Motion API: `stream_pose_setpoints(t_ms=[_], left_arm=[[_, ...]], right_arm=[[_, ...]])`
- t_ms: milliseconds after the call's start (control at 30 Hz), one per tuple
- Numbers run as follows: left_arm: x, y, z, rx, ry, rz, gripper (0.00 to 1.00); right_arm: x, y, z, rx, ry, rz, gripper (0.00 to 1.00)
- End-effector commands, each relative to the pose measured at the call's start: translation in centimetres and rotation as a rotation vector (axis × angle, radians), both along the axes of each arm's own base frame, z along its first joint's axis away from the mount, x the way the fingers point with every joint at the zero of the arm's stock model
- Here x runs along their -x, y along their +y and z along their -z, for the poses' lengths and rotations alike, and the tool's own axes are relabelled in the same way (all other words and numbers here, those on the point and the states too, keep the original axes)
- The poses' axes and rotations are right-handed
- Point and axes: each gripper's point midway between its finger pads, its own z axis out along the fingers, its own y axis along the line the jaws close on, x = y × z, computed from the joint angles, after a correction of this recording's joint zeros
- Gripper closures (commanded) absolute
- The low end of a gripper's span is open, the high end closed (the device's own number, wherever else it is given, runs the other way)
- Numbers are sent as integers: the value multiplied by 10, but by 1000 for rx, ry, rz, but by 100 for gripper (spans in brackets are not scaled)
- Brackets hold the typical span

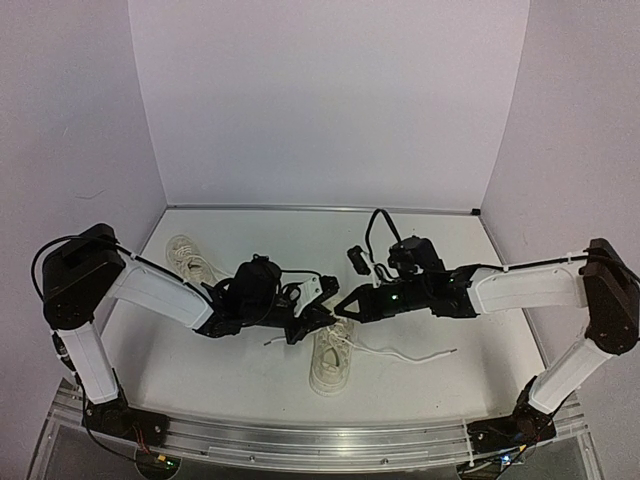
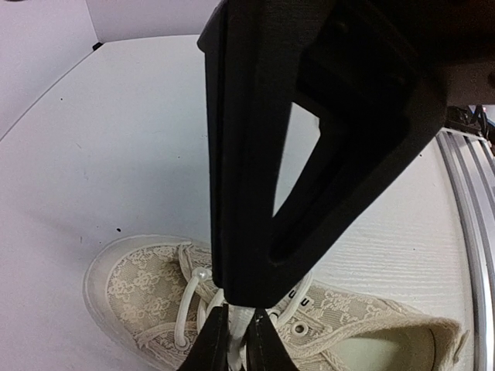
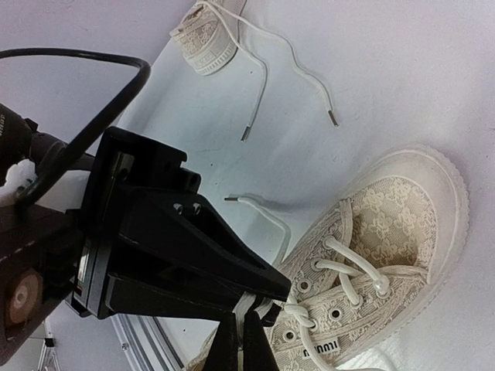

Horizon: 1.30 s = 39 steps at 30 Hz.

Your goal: Tie the shoes

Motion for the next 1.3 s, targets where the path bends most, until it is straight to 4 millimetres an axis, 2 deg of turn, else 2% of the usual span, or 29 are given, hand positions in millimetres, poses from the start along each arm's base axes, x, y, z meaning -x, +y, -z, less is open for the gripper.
stream_pose_setpoints(t_ms=[0,67,167,200,267,300,367,433,567,667,767,900,1000,1267], left_arm=[[-2,-13,-15,46,-17,18,94],[-2,-12,-14,43,-16,16,99],[-3,-11,-12,37,-14,9,100],[-3,-11,-13,38,-11,7,100],[-2,-10,-12,37,-5,5,100],[-2,-10,-12,36,-3,4,100],[-2,-10,-12,37,-1,5,100],[-1,-9,-13,40,-3,6,100],[-1,-11,-15,47,-7,11,100],[-2,-12,-16,54,-11,11,100],[-3,-13,-15,55,-11,12,100],[-2,-13,-16,57,-10,16,100],[-2,-12,-16,55,-13,16,100],[-3,-16,-16,65,-11,24,100]], right_arm=[[-1,-1,-15,-22,-35,10,100],[-1,-3,-15,-21,-36,14,100],[-1,-6,-16,-14,-35,29,100],[-1,-9,-15,-5,-29,41,93],[0,-19,-14,22,-24,74,69],[2,-26,-13,40,-23,93,62],[7,-47,-9,95,-16,142,52],[14,-73,-6,160,-3,180,47],[26,-116,-5,345,-11,213,43],[26,-129,-11,441,-27,208,41],[24,-142,3,573,-21,196,38],[32,-148,30,690,41,128,38],[32,-147,37,708,54,112,39],[30,-158,77,846,113,118,41]])
